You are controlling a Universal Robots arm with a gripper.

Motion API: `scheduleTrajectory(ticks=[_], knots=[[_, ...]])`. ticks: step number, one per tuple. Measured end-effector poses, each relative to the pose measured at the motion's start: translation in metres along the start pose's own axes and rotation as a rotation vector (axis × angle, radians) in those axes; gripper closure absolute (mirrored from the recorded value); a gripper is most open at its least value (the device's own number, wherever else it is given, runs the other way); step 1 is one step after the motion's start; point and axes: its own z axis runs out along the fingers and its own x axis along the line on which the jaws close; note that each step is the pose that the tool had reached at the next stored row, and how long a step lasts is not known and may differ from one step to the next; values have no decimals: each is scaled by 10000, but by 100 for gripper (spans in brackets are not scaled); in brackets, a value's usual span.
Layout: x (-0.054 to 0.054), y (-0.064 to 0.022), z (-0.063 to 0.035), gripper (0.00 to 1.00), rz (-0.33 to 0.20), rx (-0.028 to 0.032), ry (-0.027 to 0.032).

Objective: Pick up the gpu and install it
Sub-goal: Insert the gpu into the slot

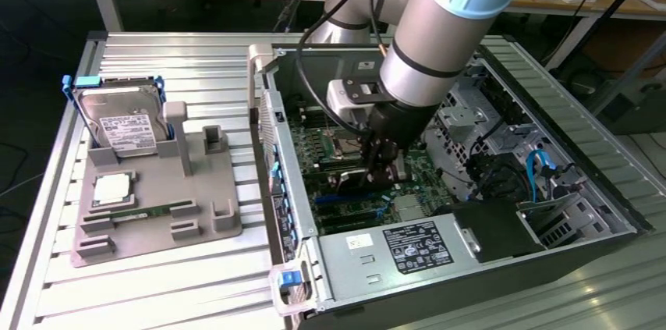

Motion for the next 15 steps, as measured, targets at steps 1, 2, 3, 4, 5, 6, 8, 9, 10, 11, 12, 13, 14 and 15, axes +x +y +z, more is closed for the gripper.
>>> scheduleTrajectory(ticks=[1,2,3,4,5,6,8,9,10,11,12,13,14,15], knots=[[-2,0,1,73,-1,0,-3],[-2,0,2,73,-2,0,-3],[-2,0,2,73,-1,0,-3],[-2,0,2,73,0,0,-4],[-3,0,2,73,0,0,-4],[-3,0,2,73,0,0,-4],[-3,10,5,73,1,0,-26],[-3,11,7,73,-1,1,-34],[-3,12,7,73,-2,1,-36],[-2,13,9,73,-1,1,-37],[-2,13,11,73,-1,0,-44],[-2,13,11,73,-1,0,-45],[-2,13,11,73,-2,1,-46],[-2,15,13,73,-3,2,-47]])
